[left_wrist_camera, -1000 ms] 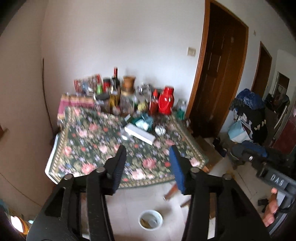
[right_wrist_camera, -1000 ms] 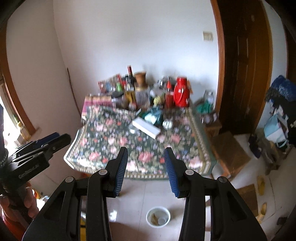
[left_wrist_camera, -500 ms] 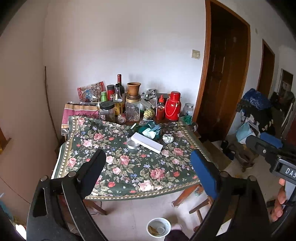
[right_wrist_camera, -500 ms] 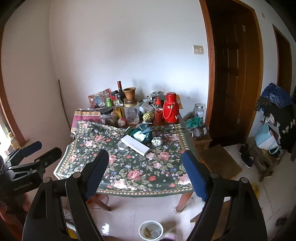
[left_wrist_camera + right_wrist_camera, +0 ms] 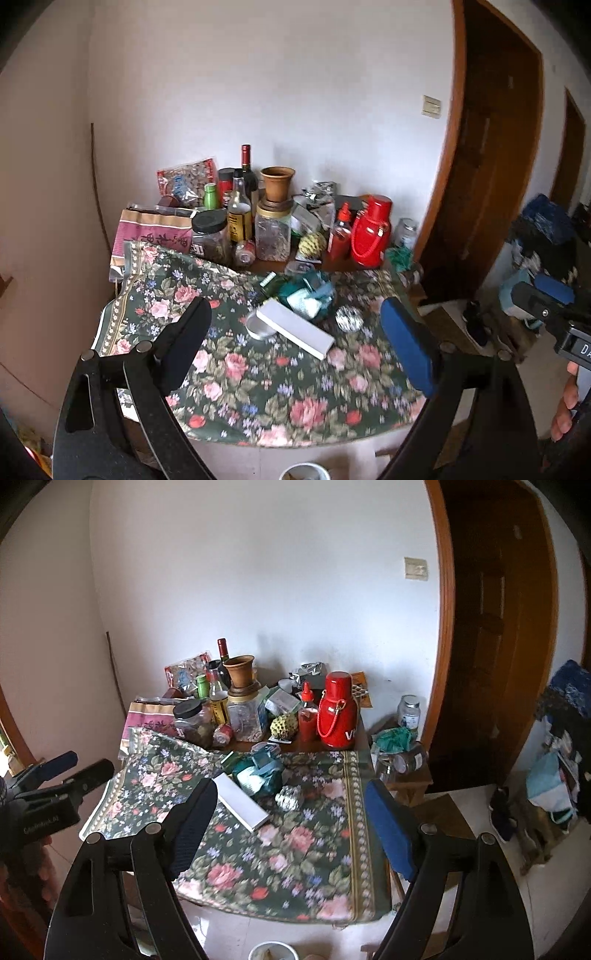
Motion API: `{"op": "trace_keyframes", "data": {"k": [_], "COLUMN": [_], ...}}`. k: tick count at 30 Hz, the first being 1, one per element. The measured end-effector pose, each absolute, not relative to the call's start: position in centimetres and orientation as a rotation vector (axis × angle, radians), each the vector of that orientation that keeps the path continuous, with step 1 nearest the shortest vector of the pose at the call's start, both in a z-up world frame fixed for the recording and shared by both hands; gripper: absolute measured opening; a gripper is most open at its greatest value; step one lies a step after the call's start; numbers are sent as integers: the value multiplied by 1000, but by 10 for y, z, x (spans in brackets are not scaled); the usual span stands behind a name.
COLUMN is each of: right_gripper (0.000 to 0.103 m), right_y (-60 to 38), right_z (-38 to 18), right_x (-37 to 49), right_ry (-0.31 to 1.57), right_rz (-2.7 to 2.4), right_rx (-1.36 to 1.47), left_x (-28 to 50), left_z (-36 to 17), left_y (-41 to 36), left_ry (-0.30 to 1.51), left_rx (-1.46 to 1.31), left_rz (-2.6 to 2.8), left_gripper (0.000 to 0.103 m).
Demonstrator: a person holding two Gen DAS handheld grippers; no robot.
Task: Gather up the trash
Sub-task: 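Grasp the crumpled foil ball with the right tool while the left tool grasps the silver tin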
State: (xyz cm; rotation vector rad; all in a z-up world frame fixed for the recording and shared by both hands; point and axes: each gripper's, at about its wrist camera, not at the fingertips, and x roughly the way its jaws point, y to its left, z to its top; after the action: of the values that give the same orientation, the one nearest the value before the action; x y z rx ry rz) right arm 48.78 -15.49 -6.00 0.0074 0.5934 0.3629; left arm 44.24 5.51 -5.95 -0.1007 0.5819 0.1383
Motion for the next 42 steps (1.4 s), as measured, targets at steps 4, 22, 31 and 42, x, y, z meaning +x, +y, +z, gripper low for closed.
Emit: {"op": "trace_keyframes", "data": {"k": [4, 22, 31, 42], "right_gripper": [79, 79, 79, 79], "right_y": [-161, -95, -70, -76], "right_z": [-64, -143, -218, -285], "right_x": [523, 634, 682, 709], "right_ry": [623, 876, 1092, 1266], "right_rz": [399, 348, 219, 117], "right_rx": [-11, 30, 139, 299], "left_x": [468, 592, 654, 686], "left_z": [-67, -159, -244, -325], "left_y": [61, 173, 208, 204], "left_ry": [605, 866, 1071, 1258], "left_rx": [-155, -183, -169, -200], "left_rz": [200, 172, 69, -60], "left_gripper": [93, 92, 72, 32]}}
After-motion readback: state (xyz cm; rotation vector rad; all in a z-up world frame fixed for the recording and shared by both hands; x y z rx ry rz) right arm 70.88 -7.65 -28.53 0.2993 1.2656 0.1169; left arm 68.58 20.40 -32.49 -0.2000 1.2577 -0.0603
